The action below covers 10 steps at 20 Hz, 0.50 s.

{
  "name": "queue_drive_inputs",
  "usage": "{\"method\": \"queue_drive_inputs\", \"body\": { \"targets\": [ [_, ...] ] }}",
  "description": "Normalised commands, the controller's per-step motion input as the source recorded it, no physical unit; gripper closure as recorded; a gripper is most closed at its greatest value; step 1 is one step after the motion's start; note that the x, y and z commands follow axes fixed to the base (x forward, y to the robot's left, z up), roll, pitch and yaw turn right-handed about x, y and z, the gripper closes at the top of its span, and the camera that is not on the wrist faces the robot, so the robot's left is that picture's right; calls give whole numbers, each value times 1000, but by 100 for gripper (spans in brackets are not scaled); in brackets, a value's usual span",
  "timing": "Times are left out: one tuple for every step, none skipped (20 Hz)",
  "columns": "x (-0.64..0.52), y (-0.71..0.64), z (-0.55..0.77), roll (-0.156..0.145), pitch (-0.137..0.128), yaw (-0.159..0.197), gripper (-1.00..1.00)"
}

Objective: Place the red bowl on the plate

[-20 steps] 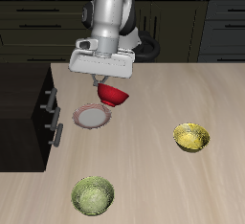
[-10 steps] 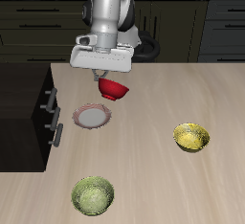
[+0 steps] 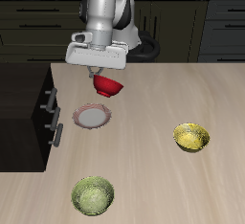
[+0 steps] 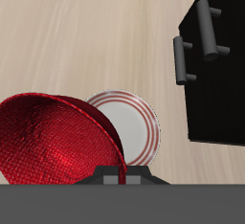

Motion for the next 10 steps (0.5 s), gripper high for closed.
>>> {"method": "queue_drive_inputs", "body": {
  "targets": [
    [-28,-113,-25,-25,-9,24,100],
    [-15,-151,-37,-43,-4,18,100],
    [10,-146,-24,-43,10,-45,100],
    [-2,-200,-66,-55,-12,20,100],
    [-33,1,-54,-1,10,-6,100],
    [-33,-46,-100,-20,8,13,100],
    [-17,-75,-142,-16,13,11,100],
    [-49,-95,-148,-45,21,1,100],
    [-17,9,-99,20,24,-8,100],
    [15,-52,-91,4,26,-2,100]
  ]
}}
